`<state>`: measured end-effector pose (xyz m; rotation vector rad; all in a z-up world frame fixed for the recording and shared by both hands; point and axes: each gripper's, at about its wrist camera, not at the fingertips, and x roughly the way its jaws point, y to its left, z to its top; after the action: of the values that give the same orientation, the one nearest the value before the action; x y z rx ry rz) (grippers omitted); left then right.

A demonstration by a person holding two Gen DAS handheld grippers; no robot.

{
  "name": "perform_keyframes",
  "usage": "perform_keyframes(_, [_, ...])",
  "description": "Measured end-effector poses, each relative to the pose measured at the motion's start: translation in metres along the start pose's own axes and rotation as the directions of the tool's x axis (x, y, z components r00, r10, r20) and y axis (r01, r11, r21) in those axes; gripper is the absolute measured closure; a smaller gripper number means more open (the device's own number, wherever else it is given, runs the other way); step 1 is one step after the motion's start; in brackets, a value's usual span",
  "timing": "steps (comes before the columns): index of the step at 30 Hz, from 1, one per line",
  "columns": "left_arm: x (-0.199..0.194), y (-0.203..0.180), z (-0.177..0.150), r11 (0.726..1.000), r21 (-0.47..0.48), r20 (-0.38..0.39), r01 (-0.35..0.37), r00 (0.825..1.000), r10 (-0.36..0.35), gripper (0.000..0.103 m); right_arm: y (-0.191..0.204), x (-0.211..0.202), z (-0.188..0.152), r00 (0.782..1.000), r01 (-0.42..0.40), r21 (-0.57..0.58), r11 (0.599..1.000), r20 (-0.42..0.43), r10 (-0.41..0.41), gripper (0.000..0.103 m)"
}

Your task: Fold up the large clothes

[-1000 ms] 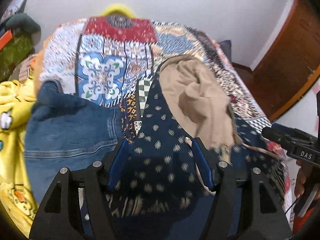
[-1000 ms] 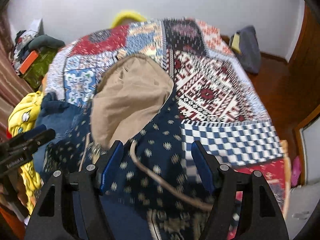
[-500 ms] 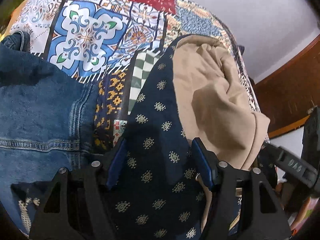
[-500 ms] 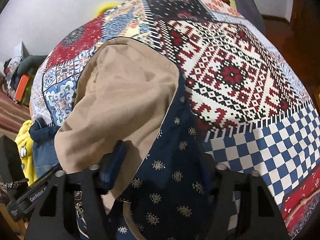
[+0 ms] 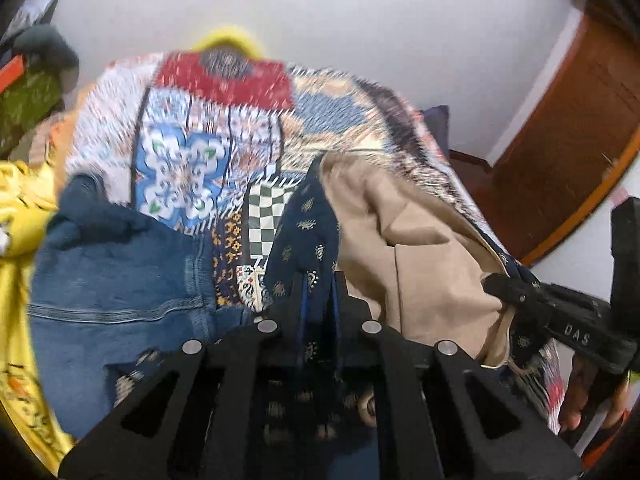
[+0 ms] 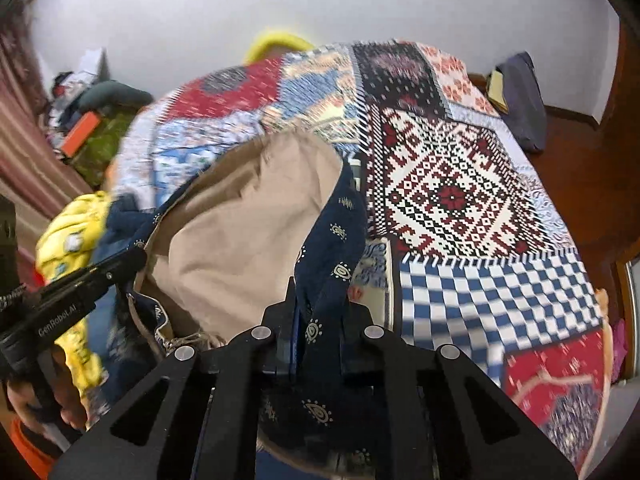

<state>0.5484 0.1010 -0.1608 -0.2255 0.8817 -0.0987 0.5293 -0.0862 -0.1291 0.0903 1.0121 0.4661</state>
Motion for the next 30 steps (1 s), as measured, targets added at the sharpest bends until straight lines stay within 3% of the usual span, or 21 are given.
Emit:
perform_keyframes(5, [-0.062,-0.016,-0.032,0.997,0.07,0.01,0.04,0.999,-0.041,0.093,0.017,-0.05,-0.035,0.999,-0.029,-0.058,0.998,0.023,0.031,0.091])
perform_keyframes(9, [-0.084,-0.02,-0.068,0.991,0.129,-0.01,0.038,0.999,-0.037,0.093,0.028,-0.067,-0.072,0.999,-0.025,-0.114,0.993,0.018,0.027,0.091])
perform_keyframes(11, [-0.089,-0.021,-0.088,0.988,0.155,-0.03,0.018,0.999,-0.014,0.093,0.032,-0.069,-0.087,0.999,-0.018,-0.157,0.987,0.029,0.023,0.091])
perform_keyframes(13, [-0.088,-0.019,-0.107,0.987,0.159,-0.054,0.012,0.999,-0.004,0.093,0.035,-0.073,-0.102,0.997,0.042,-0.19,0.981,0.07,-0.029,0.089])
perform_keyframes(17, [-0.074,-0.019,-0.141,0.978,0.207,-0.113,-0.033,0.992,0.058,0.093,0.036,-0.068,-0.118,0.996,0.084,-0.214,0.973,0.051,-0.075,0.086])
perform_keyframes(19, [-0.064,-0.017,-0.155,0.973,0.224,-0.134,-0.061,0.987,0.092,0.092,0.032,-0.063,-0.125,0.993,0.116,-0.216,0.969,0.028,-0.113,0.078])
perform_keyframes(22, [-0.052,-0.015,-0.173,0.96,0.262,-0.154,-0.099,0.978,0.142,0.082,0.022,-0.059,-0.132,0.982,0.182,-0.213,0.96,-0.009,-0.189,0.066])
perform_keyframes(24, [-0.051,-0.014,-0.181,0.956,0.27,-0.148,-0.113,0.976,0.157,0.07,0.013,-0.061,-0.139,0.977,0.204,-0.21,0.956,-0.025,-0.213,0.057])
perform_keyframes(27, [-0.054,-0.012,-0.182,0.961,0.252,-0.153,-0.116,0.976,0.158,0.057,0.006,-0.072,-0.146,0.979,0.198,-0.186,0.962,-0.012,-0.203,0.054])
perform_keyframes(30, [-0.066,-0.013,-0.175,0.966,0.24,-0.145,-0.097,0.98,0.134,0.056,0.005,-0.087,-0.141,0.983,0.181,-0.166,0.969,0.023,-0.18,0.054])
